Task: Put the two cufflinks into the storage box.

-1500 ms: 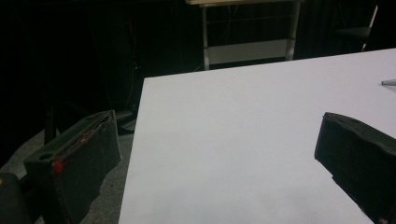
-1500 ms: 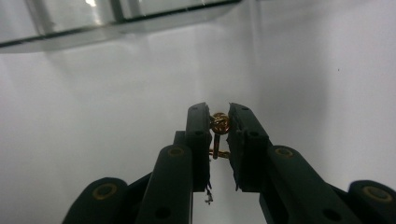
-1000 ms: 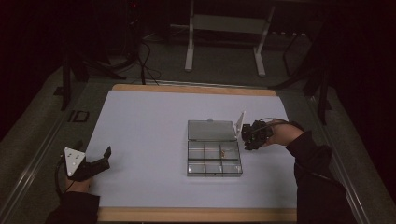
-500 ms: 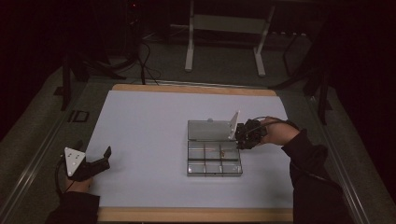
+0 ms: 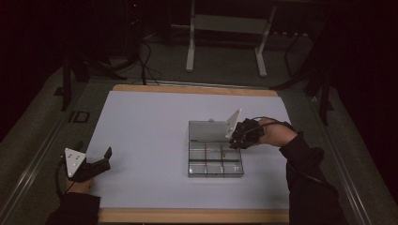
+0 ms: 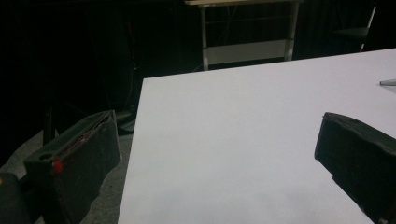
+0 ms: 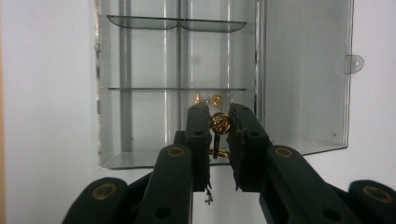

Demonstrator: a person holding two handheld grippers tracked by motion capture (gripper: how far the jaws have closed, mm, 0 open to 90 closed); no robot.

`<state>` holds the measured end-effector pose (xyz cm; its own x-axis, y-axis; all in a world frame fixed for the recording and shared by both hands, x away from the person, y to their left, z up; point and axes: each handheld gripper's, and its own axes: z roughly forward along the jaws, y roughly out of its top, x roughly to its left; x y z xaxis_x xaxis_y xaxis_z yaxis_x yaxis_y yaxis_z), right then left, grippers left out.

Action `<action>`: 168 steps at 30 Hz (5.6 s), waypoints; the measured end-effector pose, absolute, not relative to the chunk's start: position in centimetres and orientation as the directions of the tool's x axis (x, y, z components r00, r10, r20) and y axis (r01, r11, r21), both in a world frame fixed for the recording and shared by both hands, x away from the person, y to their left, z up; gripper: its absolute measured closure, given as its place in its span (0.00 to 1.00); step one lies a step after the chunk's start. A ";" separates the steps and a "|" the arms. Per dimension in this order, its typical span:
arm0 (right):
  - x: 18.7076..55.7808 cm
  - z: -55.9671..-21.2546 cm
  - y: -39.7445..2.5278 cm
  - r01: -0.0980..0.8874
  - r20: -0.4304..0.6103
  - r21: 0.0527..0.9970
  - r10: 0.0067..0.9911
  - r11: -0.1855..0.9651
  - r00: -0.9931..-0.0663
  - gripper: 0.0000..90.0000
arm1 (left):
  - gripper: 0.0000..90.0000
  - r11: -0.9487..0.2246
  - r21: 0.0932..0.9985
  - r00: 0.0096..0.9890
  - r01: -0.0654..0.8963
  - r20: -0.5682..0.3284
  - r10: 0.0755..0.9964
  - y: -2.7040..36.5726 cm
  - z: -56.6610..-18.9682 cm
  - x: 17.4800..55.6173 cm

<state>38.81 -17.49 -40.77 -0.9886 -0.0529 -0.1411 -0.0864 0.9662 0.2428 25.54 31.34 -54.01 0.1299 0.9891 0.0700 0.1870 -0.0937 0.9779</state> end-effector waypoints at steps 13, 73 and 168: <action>39.4 -43.8 -17.7 -0.081 -0.120 0.260 -0.051 0.962 -0.992 0.87 | 0.00 -0.094 0.978 0.131 0.187 0.070 0.989 31.3 -54.0 25.5; 40.3 -44.6 -17.5 -0.026 -0.105 0.130 -0.013 0.991 -0.994 0.78 | 0.00 -0.092 0.979 0.128 0.185 0.068 0.989 31.3 -54.0 25.5; 33.1 -52.7 -37.6 0.406 -0.177 0.873 0.951 0.270 -0.253 0.15 | 0.00 -0.094 0.978 0.123 0.186 0.072 0.990 31.3 -54.0 25.5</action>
<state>33.06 -37.62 -52.67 -0.2528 0.9512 -0.1767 0.4064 0.2702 0.8728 25.53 31.29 -54.02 0.1228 0.9898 0.0715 0.1860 -0.0938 0.9781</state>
